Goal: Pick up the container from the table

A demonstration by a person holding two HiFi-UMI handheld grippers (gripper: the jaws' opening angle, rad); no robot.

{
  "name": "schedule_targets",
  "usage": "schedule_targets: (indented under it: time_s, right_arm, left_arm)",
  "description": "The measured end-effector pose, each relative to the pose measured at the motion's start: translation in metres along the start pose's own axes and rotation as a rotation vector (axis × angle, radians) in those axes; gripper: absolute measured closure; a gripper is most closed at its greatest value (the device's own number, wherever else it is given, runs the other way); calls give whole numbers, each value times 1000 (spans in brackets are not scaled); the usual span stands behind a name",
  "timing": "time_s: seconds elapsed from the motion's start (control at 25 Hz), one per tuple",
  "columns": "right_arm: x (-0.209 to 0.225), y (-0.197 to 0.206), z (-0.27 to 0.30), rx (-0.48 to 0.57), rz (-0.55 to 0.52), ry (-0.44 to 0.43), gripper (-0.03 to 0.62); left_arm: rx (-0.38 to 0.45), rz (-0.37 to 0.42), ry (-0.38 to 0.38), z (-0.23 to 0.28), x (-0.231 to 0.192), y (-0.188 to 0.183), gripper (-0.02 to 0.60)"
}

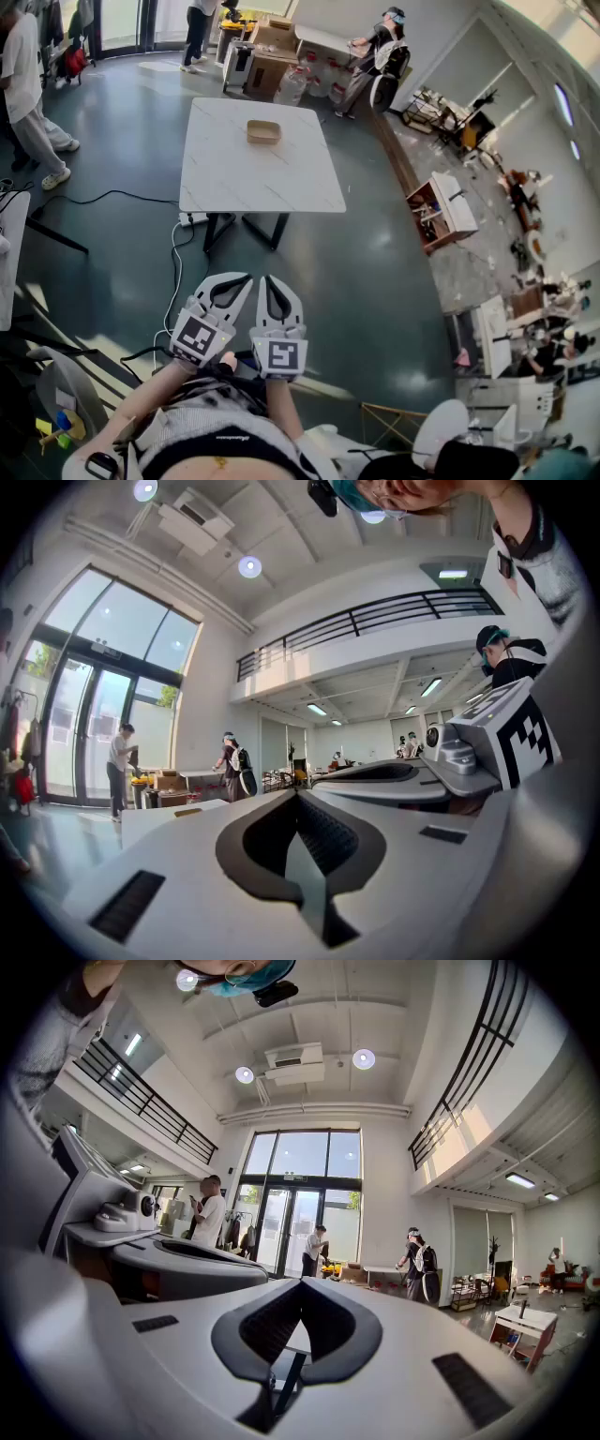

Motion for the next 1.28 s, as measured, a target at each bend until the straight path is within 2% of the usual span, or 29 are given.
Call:
schedule_targets:
  time_s: [0.36, 0.64, 0.88, 1.28]
  right_arm:
    - [27, 13, -15, 70, 43, -43, 600]
    - [32, 11, -7, 69, 46, -86, 599]
    - [35, 11, 24, 54, 33, -87, 599]
    - [47, -5, 122, 52, 31, -87, 599]
  left_arm:
    - [37, 12, -20, 10, 18, 1, 583]
    - [28, -33, -50, 13, 13, 4, 583]
    - [29, -61, -54, 32, -18, 5, 583]
    - [20, -74, 8, 92, -102, 3, 583]
Point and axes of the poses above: the fingertips, and each gripper's own axes: z forward along the fingers, x to its right, y out of its underside, the point moved 9 cm from there along -z, backward along the fingers, and after that the axes turned 6 degrees about -x, right-handed, at the moved point
